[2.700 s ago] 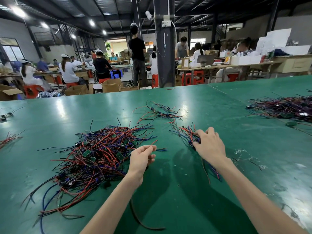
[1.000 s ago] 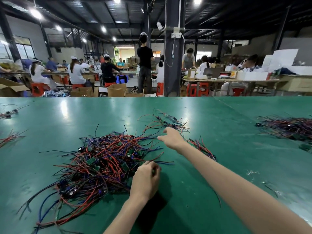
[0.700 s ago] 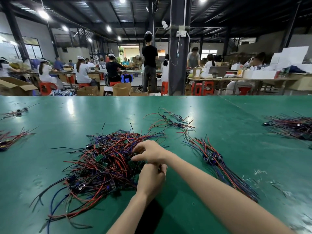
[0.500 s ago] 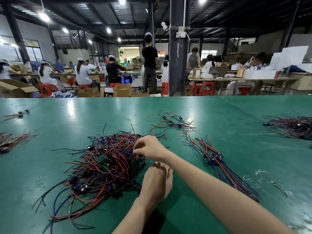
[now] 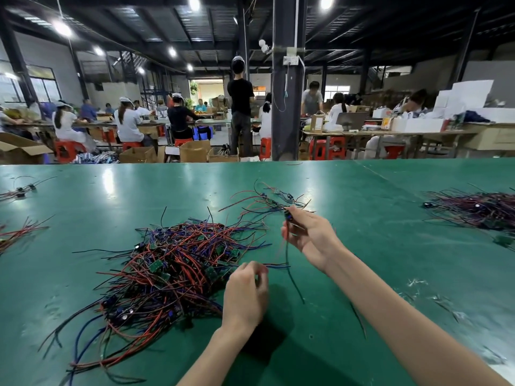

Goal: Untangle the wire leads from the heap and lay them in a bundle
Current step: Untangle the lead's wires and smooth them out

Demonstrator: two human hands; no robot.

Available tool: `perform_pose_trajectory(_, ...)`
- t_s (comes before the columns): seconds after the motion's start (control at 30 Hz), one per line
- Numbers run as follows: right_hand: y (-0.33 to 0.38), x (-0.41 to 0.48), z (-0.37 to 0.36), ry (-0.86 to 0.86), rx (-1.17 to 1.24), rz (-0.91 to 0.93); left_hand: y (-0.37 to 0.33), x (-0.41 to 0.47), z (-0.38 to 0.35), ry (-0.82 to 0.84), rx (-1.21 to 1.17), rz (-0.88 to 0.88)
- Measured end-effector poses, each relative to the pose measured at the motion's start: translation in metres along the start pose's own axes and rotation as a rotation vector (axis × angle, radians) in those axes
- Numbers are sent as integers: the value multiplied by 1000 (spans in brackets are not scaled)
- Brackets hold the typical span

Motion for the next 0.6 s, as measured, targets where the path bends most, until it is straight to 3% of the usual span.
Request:
perform_pose_trajectory(0.17, -14, -9, 40, -44, -70, -28, 12, 3, 2, -1, -222, 188)
perform_pose_trajectory(0.3, -46, -26, 48, -24, -172, -69, 10, 5, 9, -28, -269, 209)
perform_pose_trajectory(0.6, -69, -56, 27, 121, -369, -30, 17, 1, -14, 141, -659, 446)
Point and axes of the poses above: each hand's wrist, its own x-axis towards the middle knuckle, its own z-axis out of the back of the hand, y = z × x, the point moved 10 cm from there along x, towards the middle knuckle, and after that the axes turned 8 degrees about -y, right-handed, at the moved point
